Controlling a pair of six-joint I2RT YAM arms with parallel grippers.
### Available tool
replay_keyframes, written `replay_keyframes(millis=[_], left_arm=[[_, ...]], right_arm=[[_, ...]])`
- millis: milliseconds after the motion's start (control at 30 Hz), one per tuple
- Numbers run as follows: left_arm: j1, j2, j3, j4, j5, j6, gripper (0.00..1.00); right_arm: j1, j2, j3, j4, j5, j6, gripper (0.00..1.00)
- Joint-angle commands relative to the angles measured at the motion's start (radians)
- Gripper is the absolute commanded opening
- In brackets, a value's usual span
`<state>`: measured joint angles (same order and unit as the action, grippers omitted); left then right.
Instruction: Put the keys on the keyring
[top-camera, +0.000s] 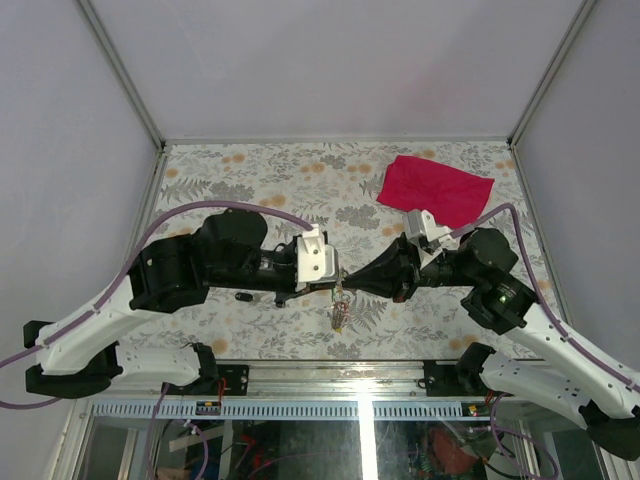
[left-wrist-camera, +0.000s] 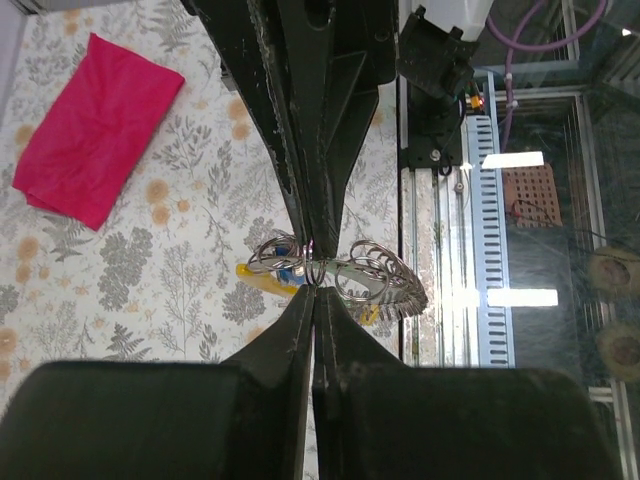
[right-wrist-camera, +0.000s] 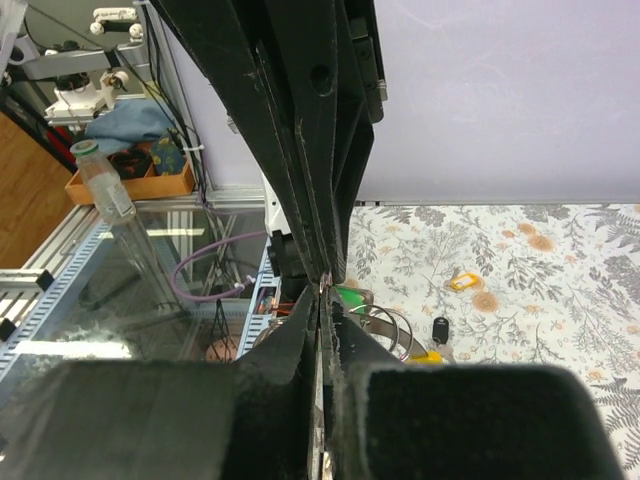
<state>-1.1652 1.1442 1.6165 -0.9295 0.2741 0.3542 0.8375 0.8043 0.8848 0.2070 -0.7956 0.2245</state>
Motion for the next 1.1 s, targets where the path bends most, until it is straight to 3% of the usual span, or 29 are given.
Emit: replay_keyframes(millis=[0,400,833,1067], left_arm=[[-0.004,-0.035,-0.04,0.083,-0.009,-0.023,0.0],[-0.005,-0.157,-0.237,0.437,-0.056,-0.152,0.0],[-0.005,-0.241,-0.444,0.774,-0.084,-0.314,0.0],[-0.004,-0.224,-0.473,0.846,-0.052,-0.354,0.0]], right_arm=[[-0.003,-0.048,-0.001,0.244,0.063,0.077,0.0],[-0.003,-0.058,-0.101,0.526,0.205,0.196,0.0],[-0.004,-0.061,-0.168,0.675,0.292,0.259,0.0],[-0.003,-0.066,-0.181,0.686,0.316,0.262,0.0]])
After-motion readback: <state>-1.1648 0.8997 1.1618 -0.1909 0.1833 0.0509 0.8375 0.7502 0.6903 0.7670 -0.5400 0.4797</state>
